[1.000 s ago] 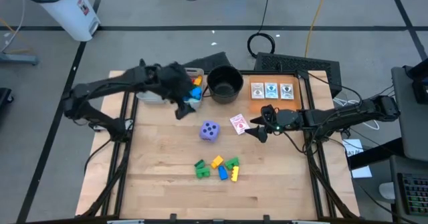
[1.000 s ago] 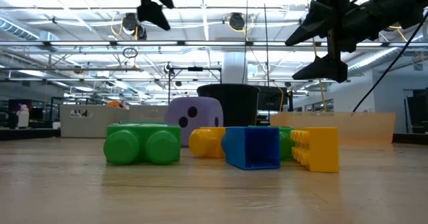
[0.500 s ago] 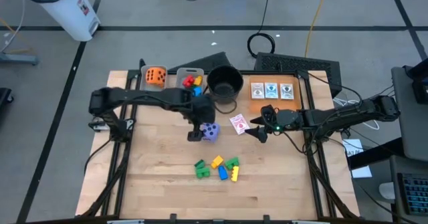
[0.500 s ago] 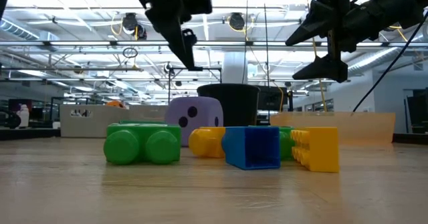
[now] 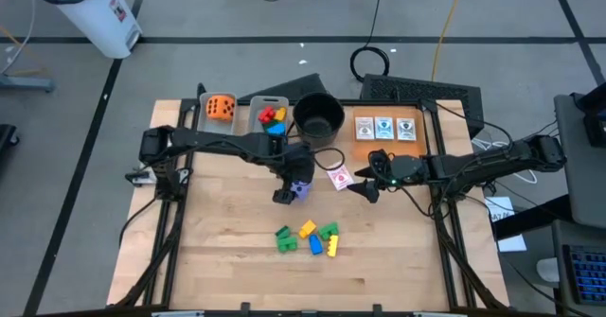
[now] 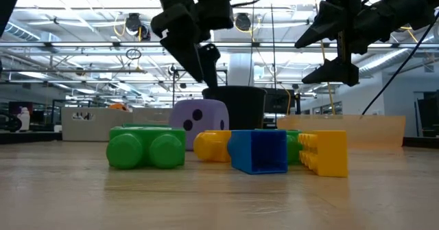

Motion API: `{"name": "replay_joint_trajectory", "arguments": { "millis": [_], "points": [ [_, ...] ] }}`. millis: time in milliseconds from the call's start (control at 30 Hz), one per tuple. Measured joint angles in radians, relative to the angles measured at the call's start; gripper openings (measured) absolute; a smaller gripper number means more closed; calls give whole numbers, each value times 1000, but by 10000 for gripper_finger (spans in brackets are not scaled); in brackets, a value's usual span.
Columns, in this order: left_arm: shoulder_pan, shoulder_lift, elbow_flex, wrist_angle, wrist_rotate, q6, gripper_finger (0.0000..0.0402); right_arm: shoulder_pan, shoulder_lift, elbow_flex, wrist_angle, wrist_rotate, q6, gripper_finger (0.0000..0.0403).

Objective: Pick & Place Toys
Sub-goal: Put the purple die into the left gray bin

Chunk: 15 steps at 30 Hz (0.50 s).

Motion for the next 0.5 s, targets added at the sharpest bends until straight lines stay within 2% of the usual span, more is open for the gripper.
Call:
{"name": "replay_joint_trajectory", "arguments": {
  "millis": [500],
  "points": [
    [45,39,0,-3,3,86,395,0,0,0,-7,0,-1,375]
  ]
}}
